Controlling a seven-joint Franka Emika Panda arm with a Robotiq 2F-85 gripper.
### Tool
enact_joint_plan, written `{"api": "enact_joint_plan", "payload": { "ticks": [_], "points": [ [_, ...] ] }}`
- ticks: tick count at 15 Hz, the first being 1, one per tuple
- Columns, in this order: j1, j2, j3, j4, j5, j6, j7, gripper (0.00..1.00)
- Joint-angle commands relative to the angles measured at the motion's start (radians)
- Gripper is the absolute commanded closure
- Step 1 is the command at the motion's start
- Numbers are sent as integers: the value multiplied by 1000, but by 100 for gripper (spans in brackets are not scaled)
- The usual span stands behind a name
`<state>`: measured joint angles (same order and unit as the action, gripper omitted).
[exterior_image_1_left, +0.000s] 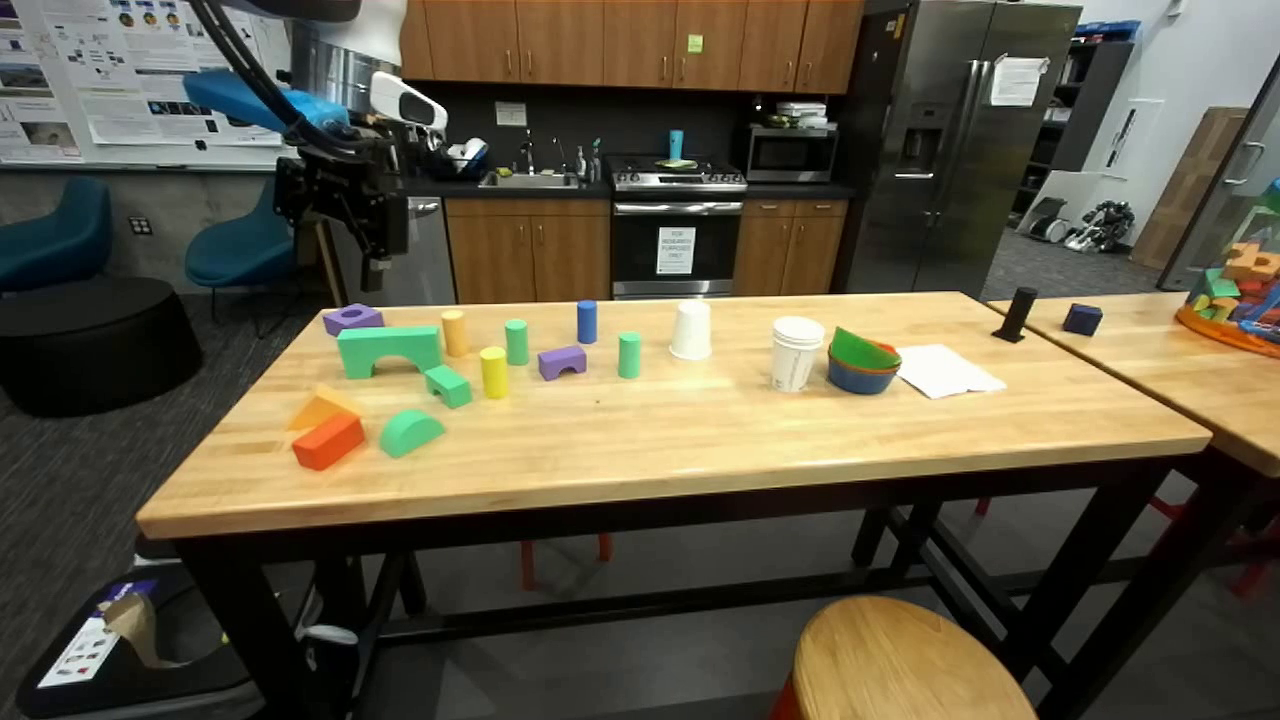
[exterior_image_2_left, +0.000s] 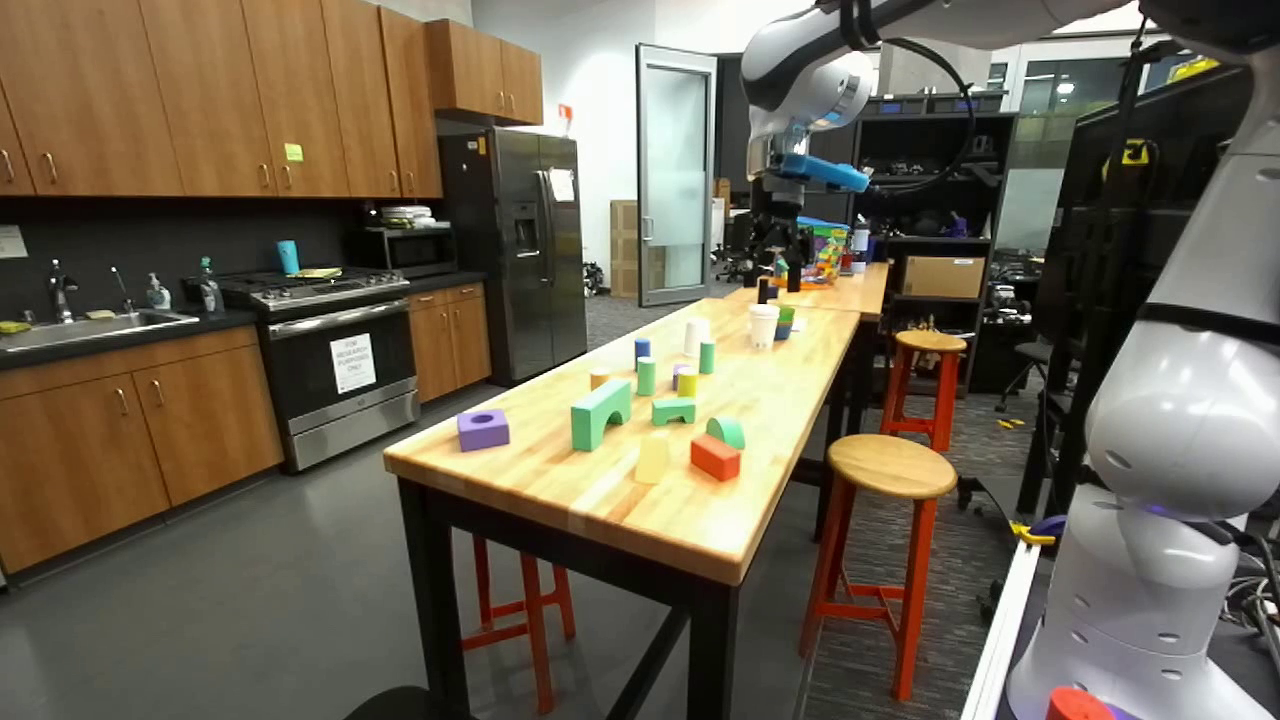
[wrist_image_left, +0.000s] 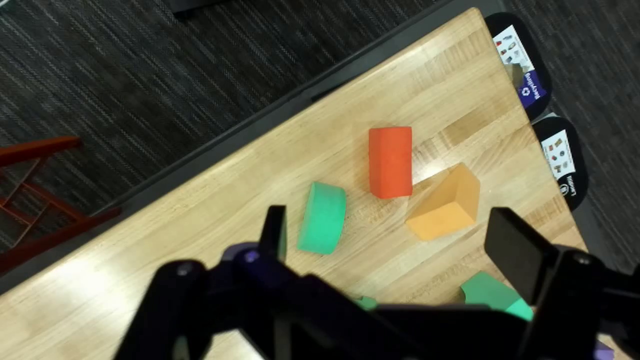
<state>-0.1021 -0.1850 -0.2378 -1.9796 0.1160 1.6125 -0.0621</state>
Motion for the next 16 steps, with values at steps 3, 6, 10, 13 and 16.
{"api": "enact_joint_plan", "payload": {
  "ticks": [3,6,10,13,16],
  "points": [
    [-22,2,20,3,3,-3,-4,0],
    [-22,2,20,3,3,-3,-4,0],
    [-22,2,20,3,3,-3,-4,0],
    [-12,9,31,18,1,3,-24,0],
    [4,24,63,42,-48,-1,-80,0]
  ]
}}
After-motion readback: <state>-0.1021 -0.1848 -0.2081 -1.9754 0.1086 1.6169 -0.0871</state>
